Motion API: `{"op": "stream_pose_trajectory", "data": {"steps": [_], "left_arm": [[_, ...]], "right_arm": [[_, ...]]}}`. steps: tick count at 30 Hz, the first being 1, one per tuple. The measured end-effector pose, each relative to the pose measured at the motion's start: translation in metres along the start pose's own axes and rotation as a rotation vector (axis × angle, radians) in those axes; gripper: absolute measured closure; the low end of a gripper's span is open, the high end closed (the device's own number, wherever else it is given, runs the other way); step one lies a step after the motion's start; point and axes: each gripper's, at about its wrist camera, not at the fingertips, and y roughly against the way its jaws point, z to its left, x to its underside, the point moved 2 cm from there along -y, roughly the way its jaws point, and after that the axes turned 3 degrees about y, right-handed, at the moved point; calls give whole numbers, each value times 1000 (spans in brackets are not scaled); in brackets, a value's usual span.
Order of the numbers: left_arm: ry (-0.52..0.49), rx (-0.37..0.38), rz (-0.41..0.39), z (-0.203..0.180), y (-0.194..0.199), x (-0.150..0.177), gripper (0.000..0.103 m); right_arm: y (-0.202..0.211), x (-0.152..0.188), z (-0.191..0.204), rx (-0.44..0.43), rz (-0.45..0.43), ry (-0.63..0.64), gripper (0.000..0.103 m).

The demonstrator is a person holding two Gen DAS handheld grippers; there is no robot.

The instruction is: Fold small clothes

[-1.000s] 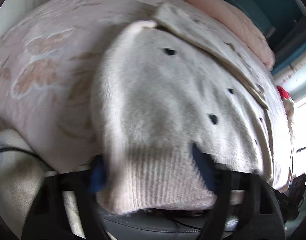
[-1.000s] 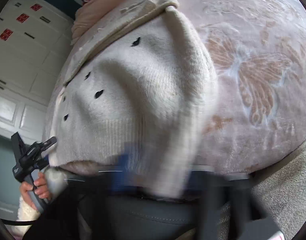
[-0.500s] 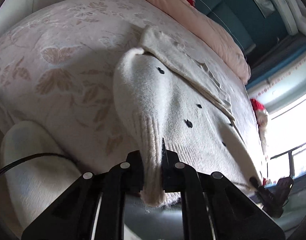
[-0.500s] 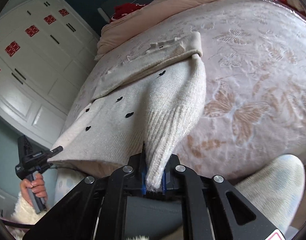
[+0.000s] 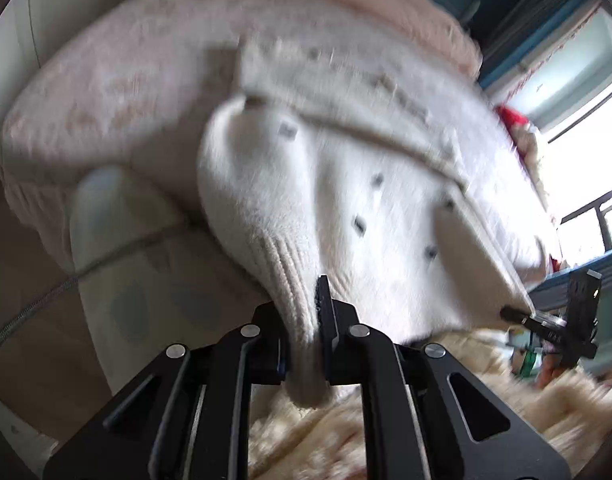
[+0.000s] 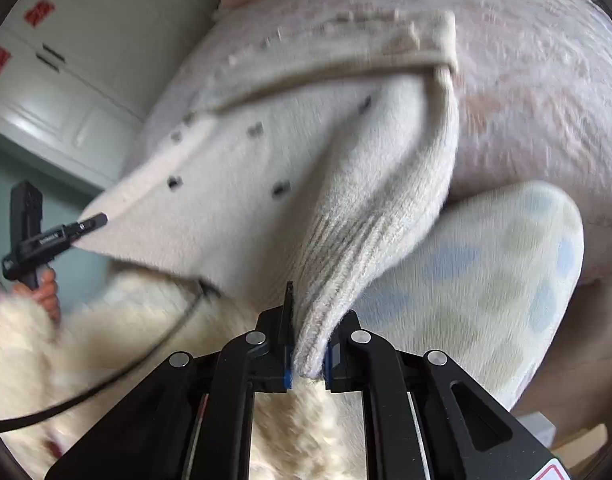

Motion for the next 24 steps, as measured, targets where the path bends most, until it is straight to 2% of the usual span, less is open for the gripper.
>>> {"op": "stream_pose_trajectory", "data": {"steps": [3,6,9,11,12,13,14,15,18,19,20,21,23,24], "left_arm": [[7,45,-110,-14,8,-51,92],[1,45,-215,-27,-6,-113,92],[-22,-36,-309,-36,-43,-180,92],[-17,-67,-304,-37,-69,-211,92],[13,-106,-305,-34,-89,-230,92],[26,-110,-275,-33,-110,-245,91],[29,-123,-244,-31,-130,-258,89],[62,-170,-239,-26,-151,-271,87],[103,-258,-251,-10,-183,-285,81],[115,-266,-267,-6,-184,-287,69],[134,-275,-270,2,-182,-286,62],[143,-272,-271,7,-180,-286,57],[107,-226,-279,11,-168,-280,56],[80,-216,-284,11,-164,-277,47]], "right_arm": [[21,-47,-6,-48,-147,-27,93],[29,-107,-24,-104,-310,-77,93],[14,-168,-44,-98,-397,-110,93],[-14,-215,-67,-112,-408,-179,93],[-24,-230,-75,-92,-417,-202,92],[-38,-246,-86,-60,-425,-231,89],[-51,-257,-93,-63,-414,-255,89],[-70,-270,-109,-54,-396,-321,85],[-91,-286,-137,-9,-446,-429,81],[-91,-285,-144,-19,-463,-459,74],[-91,-285,-149,-35,-478,-481,70],[-85,-285,-154,-50,-507,-497,65],[-67,-281,-153,-28,-559,-468,52],[-59,-278,-148,0,-564,-413,40]]}}
